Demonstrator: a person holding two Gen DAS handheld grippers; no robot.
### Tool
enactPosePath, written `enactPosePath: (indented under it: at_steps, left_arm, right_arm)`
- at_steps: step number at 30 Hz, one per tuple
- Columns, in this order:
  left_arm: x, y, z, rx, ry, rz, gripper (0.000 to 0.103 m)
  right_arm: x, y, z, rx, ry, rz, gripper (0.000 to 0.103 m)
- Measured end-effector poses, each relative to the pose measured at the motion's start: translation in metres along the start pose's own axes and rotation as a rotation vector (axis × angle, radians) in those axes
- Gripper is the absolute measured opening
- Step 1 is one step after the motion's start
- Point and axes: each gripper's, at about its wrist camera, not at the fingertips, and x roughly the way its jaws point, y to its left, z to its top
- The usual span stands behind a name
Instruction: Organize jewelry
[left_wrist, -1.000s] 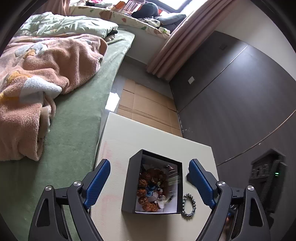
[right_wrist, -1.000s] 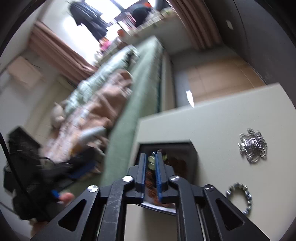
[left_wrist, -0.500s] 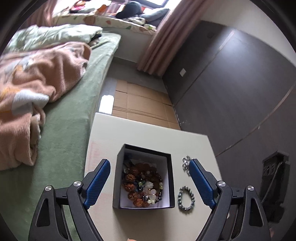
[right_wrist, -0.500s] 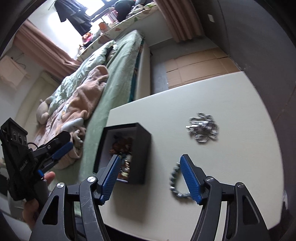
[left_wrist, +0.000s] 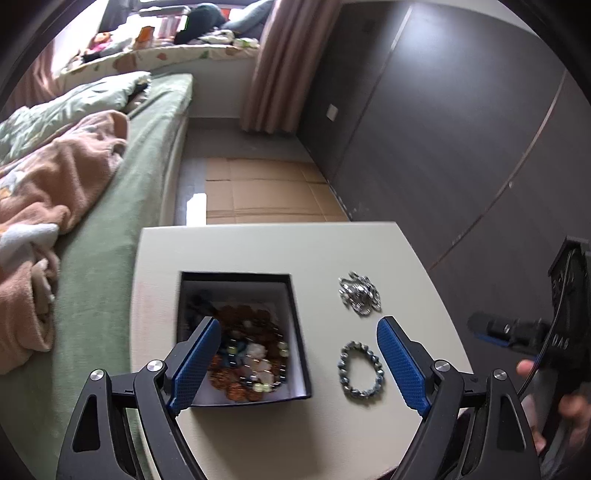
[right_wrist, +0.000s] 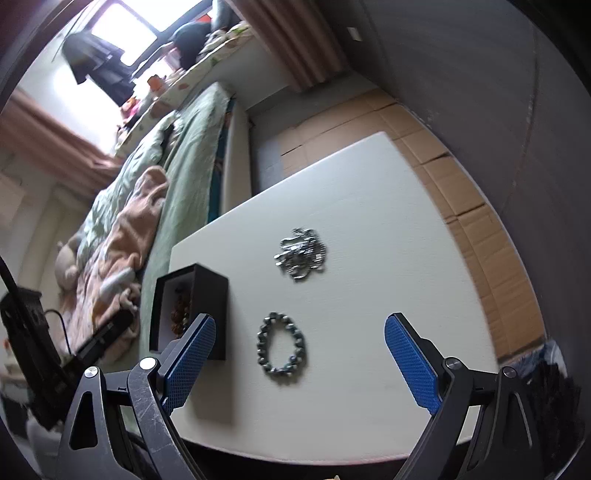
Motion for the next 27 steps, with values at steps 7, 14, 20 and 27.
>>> enactPosePath:
  at_steps: [7, 14, 20, 27]
  left_arm:
    - [0.023, -0.034, -0.008, 0.096, 0.069, -0.026, 0.067]
    - [0.050, -0.066, -0.027, 0.207, 0.160, -0.028, 0.053]
    - [0.079, -0.083, -0.043, 0.266, 0.232, 0.040, 0.043]
    - [0.101, -0.081, -0.046, 0.294, 0.241, 0.159, 0.043]
  right_arm:
    - [-0.019, -0.033, 0.008, 0.063, -0.046, -0.054, 0.094]
    - [-0.020, -0.055, 0.014, 0.132, -0.047, -0.035, 0.094]
    - [-0.022, -0.065, 0.015, 0.169, -0.057, -0.029, 0.094]
    - [-0.021, -0.065, 0.015, 0.173, -0.057, -0.040, 0.094]
